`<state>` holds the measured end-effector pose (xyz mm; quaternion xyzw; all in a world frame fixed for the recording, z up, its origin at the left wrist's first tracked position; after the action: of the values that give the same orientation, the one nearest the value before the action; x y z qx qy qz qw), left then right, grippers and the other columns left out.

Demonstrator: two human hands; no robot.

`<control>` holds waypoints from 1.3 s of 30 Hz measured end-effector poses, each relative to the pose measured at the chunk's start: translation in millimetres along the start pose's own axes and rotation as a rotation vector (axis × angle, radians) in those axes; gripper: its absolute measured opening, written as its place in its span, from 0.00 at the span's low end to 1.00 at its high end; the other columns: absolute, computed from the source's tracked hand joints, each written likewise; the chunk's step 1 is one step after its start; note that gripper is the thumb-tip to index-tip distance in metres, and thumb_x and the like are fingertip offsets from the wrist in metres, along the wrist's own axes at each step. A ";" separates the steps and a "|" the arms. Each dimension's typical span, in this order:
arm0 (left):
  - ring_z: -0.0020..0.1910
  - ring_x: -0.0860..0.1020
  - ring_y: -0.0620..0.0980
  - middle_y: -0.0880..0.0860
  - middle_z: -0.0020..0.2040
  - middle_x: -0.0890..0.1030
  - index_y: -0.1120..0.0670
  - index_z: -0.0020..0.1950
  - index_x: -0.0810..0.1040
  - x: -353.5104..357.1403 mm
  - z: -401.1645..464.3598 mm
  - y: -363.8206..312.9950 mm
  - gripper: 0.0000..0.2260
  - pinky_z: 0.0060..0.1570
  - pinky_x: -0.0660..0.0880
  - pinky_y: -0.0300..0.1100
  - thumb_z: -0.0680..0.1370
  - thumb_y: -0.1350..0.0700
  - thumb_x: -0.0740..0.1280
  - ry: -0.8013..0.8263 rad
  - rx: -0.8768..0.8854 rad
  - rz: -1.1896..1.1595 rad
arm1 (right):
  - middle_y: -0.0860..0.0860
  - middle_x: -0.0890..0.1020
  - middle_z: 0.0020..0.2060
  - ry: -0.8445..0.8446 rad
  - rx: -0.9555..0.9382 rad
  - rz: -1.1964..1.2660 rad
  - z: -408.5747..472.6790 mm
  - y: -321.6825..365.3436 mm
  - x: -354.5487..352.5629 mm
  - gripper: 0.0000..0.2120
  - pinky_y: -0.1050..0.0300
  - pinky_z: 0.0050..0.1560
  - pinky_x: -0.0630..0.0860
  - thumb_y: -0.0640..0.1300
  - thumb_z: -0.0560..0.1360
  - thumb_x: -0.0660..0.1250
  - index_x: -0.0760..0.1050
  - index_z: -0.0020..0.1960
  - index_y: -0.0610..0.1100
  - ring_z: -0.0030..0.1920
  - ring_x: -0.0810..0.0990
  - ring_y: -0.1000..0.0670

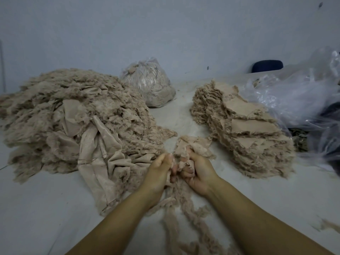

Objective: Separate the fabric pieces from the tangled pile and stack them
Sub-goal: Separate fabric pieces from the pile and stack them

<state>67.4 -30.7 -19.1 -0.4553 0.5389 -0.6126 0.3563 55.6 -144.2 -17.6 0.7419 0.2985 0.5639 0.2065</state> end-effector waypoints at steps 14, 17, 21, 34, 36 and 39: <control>0.25 0.65 0.43 0.47 0.27 0.69 0.53 0.33 0.74 -22.9 -4.4 -17.2 0.12 0.22 0.61 0.33 0.74 0.50 0.66 0.283 -0.197 0.231 | 0.46 0.73 0.25 0.113 -0.152 -0.146 -8.6 -4.1 -1.0 0.06 0.66 0.15 0.59 0.41 0.74 0.64 0.71 0.41 0.38 0.17 0.66 0.55; 0.36 0.77 0.47 0.52 0.33 0.77 0.58 0.32 0.74 -20.6 -4.8 -20.8 0.11 0.38 0.76 0.39 0.72 0.54 0.64 0.215 -0.132 -0.154 | 0.44 0.79 0.30 0.077 -0.243 -0.303 -7.1 -7.4 -0.3 0.06 0.64 0.19 0.65 0.35 0.78 0.61 0.74 0.49 0.33 0.22 0.74 0.53; 0.35 0.80 0.50 0.55 0.33 0.78 0.58 0.28 0.75 -16.6 -0.5 -13.0 0.19 0.44 0.80 0.45 0.78 0.55 0.59 0.099 -0.169 -0.615 | 0.41 0.81 0.36 0.121 -0.307 -0.479 -6.3 -10.7 0.8 0.06 0.58 0.32 0.74 0.31 0.77 0.61 0.76 0.50 0.31 0.33 0.79 0.48; 0.21 0.74 0.35 0.46 0.21 0.75 0.61 0.39 0.75 -19.2 0.1 -25.0 0.14 0.24 0.68 0.26 0.80 0.68 0.56 0.008 -0.026 0.427 | 0.65 0.74 0.20 0.329 -0.332 -1.076 -12.2 -19.9 14.4 0.33 0.76 0.29 0.64 0.32 0.79 0.58 0.76 0.24 0.62 0.25 0.72 0.67; 0.22 0.73 0.34 0.45 0.22 0.75 0.59 0.39 0.75 -18.8 -0.9 -28.6 0.13 0.25 0.68 0.26 0.80 0.69 0.57 0.047 0.000 0.474 | 0.65 0.73 0.20 0.316 -0.353 -1.108 -11.7 -20.2 13.3 0.33 0.76 0.29 0.64 0.32 0.79 0.58 0.75 0.24 0.62 0.25 0.71 0.67; 0.26 0.74 0.37 0.47 0.28 0.76 0.58 0.34 0.74 -19.3 -2.8 -32.1 0.15 0.28 0.68 0.27 0.79 0.70 0.59 0.072 0.029 0.560 | 0.66 0.74 0.22 0.282 -0.394 -1.148 -12.2 -21.0 14.2 0.31 0.75 0.30 0.64 0.36 0.80 0.59 0.75 0.25 0.64 0.26 0.72 0.67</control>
<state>72.9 -6.6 9.1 -0.2614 0.6473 -0.5136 0.4989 42.1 -119.5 -17.5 0.3294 0.5645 0.4998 0.5684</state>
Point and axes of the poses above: each hand's wrist, its own z-axis towards the middle knuckle, its own x-axis out of the palm, y = z × x, the point moved 2 cm from there along z, towards the middle knuckle
